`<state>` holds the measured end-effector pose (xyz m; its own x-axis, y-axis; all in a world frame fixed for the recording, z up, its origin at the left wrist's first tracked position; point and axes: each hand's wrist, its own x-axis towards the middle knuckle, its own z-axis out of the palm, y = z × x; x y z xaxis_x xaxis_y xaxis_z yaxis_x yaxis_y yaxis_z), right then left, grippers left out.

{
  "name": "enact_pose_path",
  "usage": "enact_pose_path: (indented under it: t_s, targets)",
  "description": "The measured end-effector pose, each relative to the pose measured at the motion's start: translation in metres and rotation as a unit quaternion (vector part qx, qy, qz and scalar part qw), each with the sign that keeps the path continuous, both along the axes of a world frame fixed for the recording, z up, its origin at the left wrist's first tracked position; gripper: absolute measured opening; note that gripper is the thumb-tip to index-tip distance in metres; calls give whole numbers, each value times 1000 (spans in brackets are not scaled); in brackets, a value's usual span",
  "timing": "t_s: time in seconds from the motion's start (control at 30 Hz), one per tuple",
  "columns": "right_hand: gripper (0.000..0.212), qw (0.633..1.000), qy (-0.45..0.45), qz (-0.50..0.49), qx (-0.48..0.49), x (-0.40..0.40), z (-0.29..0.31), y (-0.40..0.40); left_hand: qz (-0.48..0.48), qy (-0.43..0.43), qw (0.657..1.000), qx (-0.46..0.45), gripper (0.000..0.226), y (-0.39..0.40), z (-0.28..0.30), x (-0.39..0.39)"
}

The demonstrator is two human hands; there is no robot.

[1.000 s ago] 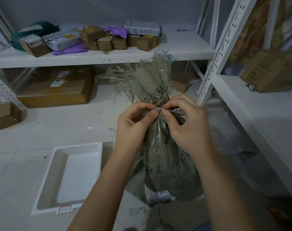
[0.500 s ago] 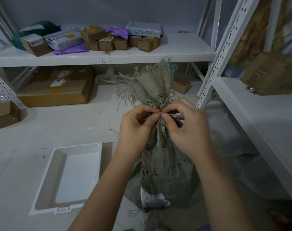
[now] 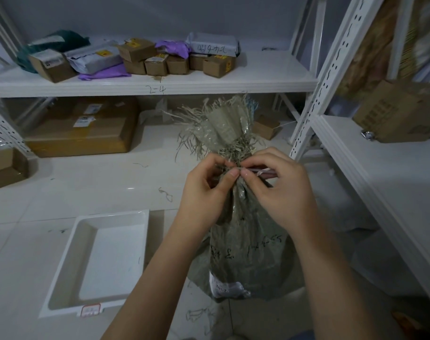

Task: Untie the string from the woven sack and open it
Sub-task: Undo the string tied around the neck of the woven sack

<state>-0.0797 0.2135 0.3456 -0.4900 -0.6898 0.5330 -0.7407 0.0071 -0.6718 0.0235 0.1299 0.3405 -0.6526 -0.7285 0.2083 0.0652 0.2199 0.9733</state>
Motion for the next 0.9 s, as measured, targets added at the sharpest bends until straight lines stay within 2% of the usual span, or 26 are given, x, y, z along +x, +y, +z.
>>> enact_pose_path:
  t_s: [0.1, 0.2, 0.27, 0.37, 0.5, 0.63, 0.73, 0.9]
  targets:
    - [8, 1000, 4, 12, 10, -1, -1, 0, -10, -16, 1000, 14, 22, -3, -3, 0]
    - [7, 1000, 4, 14, 4, 1, 0, -1, -23, -25, 999, 15, 11, -4, -1, 1]
    - [7, 1000, 12, 13, 0, 1, 1, -1, -27, -29, 999, 26, 14, -5, 0, 1]
    - [7, 1000, 2, -2, -8, 0, 0, -1, -27, -36, 997, 69, 21, -5, 5, 4]
    - [10, 999, -39, -13, -19, -1, 1, 0, -35, -27, 988, 146, 19, -6, 8, 6]
    - [9, 999, -38, -5, -23, -2, 0, 0, -44, -14, 993, 108, 7, -2, 10, 5]
    - [10, 999, -34, 5, -23, -2, -1, -1, -21, -22, 998, 63, 10, 0, 9, 4]
    - [10, 999, -24, 24, -4, -4, -3, 0, -20, -35, 995, 93, 16, -2, 7, 4]
